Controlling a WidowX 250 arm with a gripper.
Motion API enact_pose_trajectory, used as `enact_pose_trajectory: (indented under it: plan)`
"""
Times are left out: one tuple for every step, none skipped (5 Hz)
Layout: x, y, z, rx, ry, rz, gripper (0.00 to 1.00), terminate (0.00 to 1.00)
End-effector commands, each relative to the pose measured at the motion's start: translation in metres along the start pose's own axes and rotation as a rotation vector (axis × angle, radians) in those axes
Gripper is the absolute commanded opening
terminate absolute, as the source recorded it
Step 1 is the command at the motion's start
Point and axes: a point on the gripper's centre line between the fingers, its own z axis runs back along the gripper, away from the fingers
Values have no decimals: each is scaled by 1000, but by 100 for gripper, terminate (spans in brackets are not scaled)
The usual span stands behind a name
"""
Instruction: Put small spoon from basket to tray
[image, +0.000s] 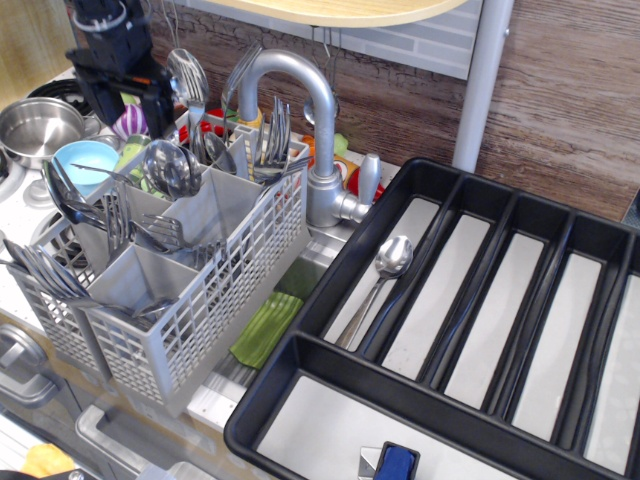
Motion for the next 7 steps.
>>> enact_pose_trajectory:
  plan:
    - [10, 8, 1, 5, -61, -10, 100, 0]
    - [12, 4, 1, -5, -55, 9, 0, 0]
    - [14, -3, 14, 20, -41, 21, 0, 0]
    - [20, -13, 47, 75, 3, 35, 0, 0]
    - [23, -20, 95, 190, 106, 74, 0, 0]
    - [22, -29, 146, 312, 152, 81, 0, 0]
    - [11, -46, 196, 399, 167, 118, 0, 0]
